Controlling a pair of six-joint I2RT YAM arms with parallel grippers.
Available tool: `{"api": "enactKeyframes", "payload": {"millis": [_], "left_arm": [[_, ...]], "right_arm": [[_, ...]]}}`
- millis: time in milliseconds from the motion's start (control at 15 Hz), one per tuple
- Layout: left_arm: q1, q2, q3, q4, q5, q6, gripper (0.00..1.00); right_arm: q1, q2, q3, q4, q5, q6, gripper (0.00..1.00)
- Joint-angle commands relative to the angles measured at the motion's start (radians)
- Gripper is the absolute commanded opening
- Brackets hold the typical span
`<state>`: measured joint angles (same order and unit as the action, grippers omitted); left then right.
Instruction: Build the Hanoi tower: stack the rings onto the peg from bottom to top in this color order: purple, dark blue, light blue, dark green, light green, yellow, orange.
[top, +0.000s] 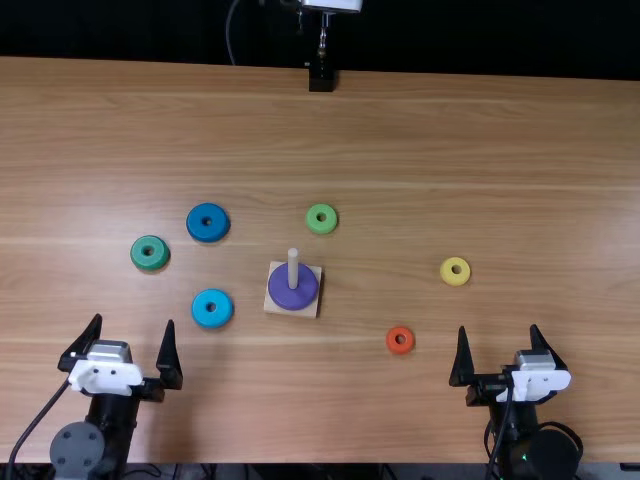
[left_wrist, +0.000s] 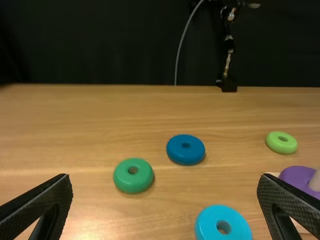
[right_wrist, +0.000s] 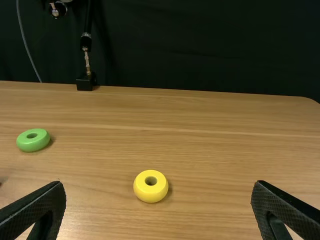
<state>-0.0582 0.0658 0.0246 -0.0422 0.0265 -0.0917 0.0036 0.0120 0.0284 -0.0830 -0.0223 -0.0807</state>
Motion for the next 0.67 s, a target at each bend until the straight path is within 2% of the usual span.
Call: {"api": "enactKeyframes", "payload": {"millis": [0, 333, 467, 600], "left_arm": [[0.001, 0.065, 0.041, 0.002, -0.01, -0.076, 1.0], [0.012, 0.216, 0.302, -0.006, -0.003, -0.067, 1.0], [0.014, 0.293, 0.44, -0.037, -0.015, -0.063, 1.0], [0.014, 0.39, 0.555, -0.109, -0.017, -0.059, 1.0]], "right_arm": [[-0.013, -0.012, -0.013, -0.005, 0.0, -0.002, 1.0], [-0.013, -0.012, -0.013, -0.003, 0.0, -0.002, 1.0], [-0.013, -0.012, -0.013, -0.005, 0.0, -0.002, 1.0], [-0.013, -0.012, -0.013, -0.005, 0.0, -0.002, 1.0]]}}
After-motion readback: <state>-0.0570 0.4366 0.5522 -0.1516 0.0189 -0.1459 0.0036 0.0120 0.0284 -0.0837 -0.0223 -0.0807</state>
